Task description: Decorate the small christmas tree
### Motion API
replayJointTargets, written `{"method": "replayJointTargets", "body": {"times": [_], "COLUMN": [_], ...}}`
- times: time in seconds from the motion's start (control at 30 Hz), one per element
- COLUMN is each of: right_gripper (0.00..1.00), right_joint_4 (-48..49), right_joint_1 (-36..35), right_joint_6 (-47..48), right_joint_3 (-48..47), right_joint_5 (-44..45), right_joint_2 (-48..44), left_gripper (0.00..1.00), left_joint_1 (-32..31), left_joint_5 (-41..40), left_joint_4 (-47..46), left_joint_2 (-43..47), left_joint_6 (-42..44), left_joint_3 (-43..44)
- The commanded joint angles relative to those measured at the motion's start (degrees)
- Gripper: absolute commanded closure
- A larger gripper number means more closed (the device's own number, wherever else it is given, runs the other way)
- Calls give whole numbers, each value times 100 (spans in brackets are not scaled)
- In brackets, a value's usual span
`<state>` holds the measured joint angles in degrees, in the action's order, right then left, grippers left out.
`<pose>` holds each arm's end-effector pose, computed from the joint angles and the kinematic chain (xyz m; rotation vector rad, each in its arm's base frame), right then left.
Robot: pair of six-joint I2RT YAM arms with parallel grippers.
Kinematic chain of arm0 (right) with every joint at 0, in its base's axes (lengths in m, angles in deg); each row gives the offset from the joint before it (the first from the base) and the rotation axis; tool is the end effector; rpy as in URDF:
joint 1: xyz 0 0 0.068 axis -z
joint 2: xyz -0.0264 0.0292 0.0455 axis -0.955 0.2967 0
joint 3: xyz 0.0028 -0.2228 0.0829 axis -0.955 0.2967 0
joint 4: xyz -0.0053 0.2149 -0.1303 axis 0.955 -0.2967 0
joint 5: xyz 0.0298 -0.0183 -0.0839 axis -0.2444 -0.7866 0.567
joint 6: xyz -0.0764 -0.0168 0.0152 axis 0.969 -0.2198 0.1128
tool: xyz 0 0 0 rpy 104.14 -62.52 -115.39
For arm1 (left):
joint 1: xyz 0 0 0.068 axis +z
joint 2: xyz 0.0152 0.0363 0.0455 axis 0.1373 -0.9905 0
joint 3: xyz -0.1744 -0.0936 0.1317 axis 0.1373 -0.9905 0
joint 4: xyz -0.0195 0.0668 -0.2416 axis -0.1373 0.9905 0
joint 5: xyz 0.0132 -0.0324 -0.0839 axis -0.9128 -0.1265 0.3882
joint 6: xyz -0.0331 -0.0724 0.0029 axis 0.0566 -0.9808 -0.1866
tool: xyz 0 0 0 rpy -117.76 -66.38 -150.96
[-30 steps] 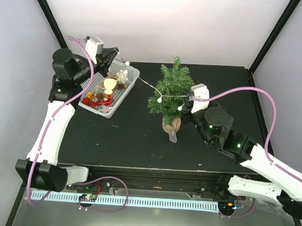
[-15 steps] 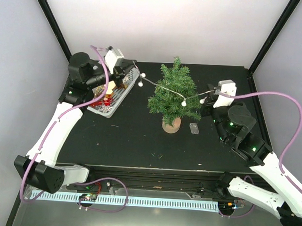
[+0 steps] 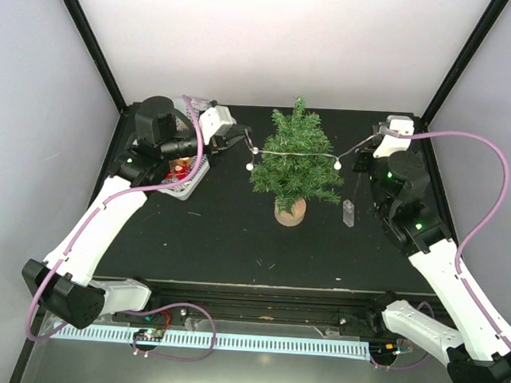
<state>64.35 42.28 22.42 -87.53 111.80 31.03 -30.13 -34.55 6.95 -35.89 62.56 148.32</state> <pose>0.2203 0.0901 0.3830 0.0488 1.6264 0.0664 0.2566 -0.1561 0.3960 1.0800 1.3309 -0.7134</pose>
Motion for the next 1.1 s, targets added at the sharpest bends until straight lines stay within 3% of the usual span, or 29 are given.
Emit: {"method": "replayJointTargets", "body": {"times": [0.0,0.27,0.57,1.07], "right_gripper": [99,99,99,99], "right_joint_4": [572,570,548,477], "right_joint_1": [279,281,279,276], "right_joint_6": [-336,-754,-1202,-1345], "right_joint_3": [-21,-40,703,1391], "right_joint_5": [-610,-1417,-2364,-3085], "right_joint_2": [237,409,-403,-871], "left_gripper": [99,98,98,98], "left_joint_1": [-87,-86,-79,-61], "left_joint_5": [221,-55,-50,-295], "left_joint_4": [397,959,1449,1608], "left_joint_2": [55,157,317,558], "left_joint_6": [354,848,1061,1132], "left_joint_3": [251,387,605,536]}}
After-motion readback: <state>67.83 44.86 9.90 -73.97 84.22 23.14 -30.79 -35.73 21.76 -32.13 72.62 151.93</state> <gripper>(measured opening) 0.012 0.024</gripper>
